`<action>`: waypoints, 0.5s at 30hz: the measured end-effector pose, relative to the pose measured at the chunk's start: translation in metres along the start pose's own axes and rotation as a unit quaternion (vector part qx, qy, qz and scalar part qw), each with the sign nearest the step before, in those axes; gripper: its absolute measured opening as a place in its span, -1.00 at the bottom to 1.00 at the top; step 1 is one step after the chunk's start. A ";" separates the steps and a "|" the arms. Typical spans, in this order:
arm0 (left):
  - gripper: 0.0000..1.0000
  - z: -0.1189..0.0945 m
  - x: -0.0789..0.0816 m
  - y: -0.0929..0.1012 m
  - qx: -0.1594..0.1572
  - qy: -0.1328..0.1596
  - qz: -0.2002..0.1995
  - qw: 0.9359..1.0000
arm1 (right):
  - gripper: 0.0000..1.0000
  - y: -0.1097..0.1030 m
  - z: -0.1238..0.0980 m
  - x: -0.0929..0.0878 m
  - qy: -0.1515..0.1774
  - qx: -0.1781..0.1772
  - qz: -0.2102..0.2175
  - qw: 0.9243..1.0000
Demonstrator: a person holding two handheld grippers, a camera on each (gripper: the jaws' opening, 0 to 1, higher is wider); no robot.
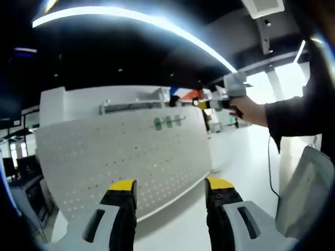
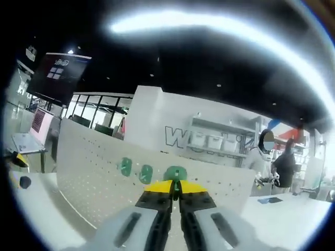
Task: Insert the hook assembly into the mounting plate slot until the hook locks in place.
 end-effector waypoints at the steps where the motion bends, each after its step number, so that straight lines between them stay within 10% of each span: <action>1: 0.06 0.000 -0.001 -0.001 0.001 -0.002 -0.001 1.000 | -0.97 0.002 0.003 -0.001 0.000 -0.002 0.004 1.000; 15: 0.03 0.001 -0.008 -0.002 -0.001 -0.016 0.000 1.000 | -0.97 0.028 0.043 -0.024 -0.015 -0.027 0.027 0.999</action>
Point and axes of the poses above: the point that each gripper's makers call its tool centre point, and the gripper's own axes: z roughly forward along the fingers, y roughly to its right, x roughly out of its top, the point moved 2 cm from there along -z, roughly backward along the fingers, and after that the axes turned 7 degrees about z, right-handed, at the moved point
